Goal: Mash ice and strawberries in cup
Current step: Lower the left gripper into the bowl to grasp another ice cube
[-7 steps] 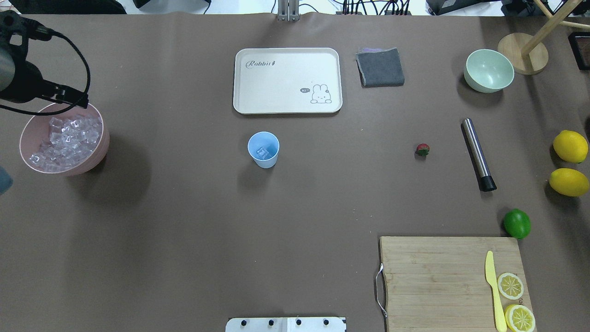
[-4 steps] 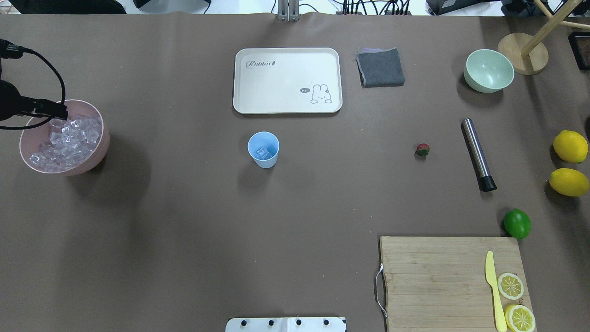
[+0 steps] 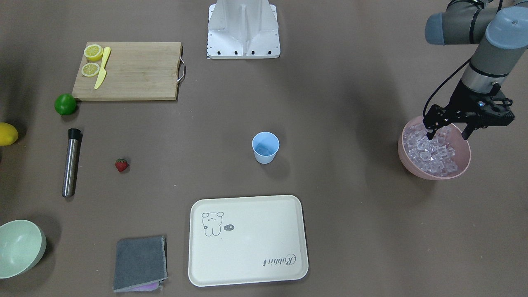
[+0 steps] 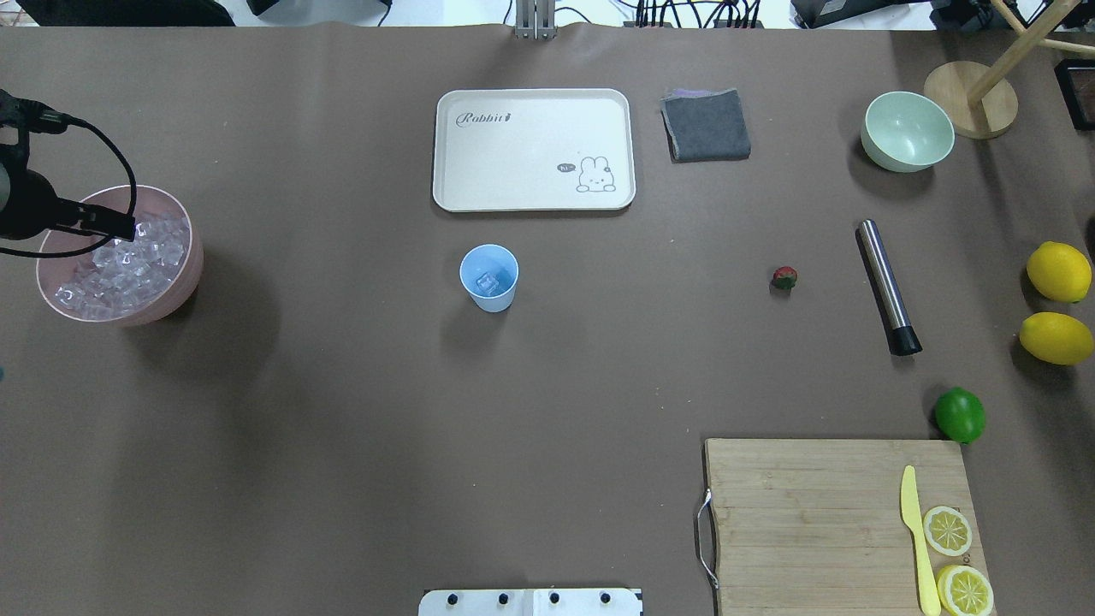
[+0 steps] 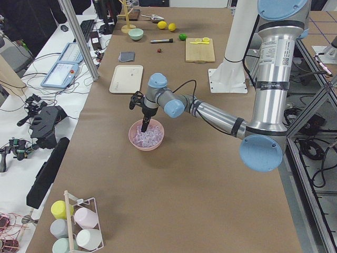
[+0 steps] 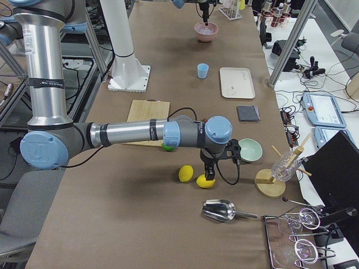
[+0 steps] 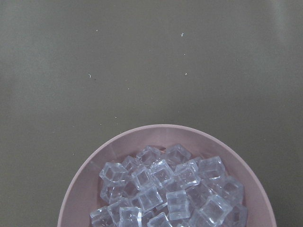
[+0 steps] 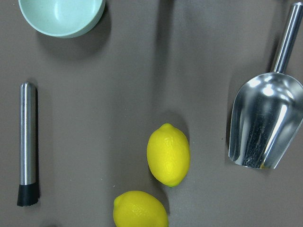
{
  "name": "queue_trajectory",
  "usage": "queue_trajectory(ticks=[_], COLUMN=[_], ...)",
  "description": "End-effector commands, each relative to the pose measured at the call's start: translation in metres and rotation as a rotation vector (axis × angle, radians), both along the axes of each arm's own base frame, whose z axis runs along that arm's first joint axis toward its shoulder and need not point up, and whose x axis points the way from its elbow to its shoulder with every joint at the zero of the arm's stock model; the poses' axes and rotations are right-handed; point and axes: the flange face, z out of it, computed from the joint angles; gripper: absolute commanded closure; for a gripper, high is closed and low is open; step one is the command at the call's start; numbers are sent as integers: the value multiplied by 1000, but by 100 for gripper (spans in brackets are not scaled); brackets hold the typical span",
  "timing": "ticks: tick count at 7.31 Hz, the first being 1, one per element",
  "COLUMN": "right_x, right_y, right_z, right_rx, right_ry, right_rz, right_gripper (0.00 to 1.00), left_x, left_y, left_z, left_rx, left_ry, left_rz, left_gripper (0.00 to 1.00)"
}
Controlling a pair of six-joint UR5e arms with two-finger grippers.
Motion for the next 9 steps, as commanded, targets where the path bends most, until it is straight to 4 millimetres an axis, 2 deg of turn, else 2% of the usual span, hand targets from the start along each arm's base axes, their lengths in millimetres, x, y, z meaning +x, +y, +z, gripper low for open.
queue_trajectory(ticks=[1, 3, 7, 8, 9], right_x=[-1, -1, -1, -1, -1], right_y=[-1, -1, -3, -4, -4], right_z=[0, 7, 6, 6, 5], right_rx=[0, -13, -11, -11, -8], right_ry=[1, 3, 4, 3, 3], right_rz=[-3, -4, -4, -3, -3], right_gripper=[0, 0, 0, 0, 0], left_x=[1, -2, -6, -12, -27], left_y=[4, 11, 25, 31, 26], left_z=[0, 16, 28, 40, 49], left_rx=[117, 220, 184, 177, 189], left_ry=[-48, -99, 12, 6, -12], left_rz=[151, 327, 460, 479, 483], left_gripper=[6, 6, 3, 3, 3])
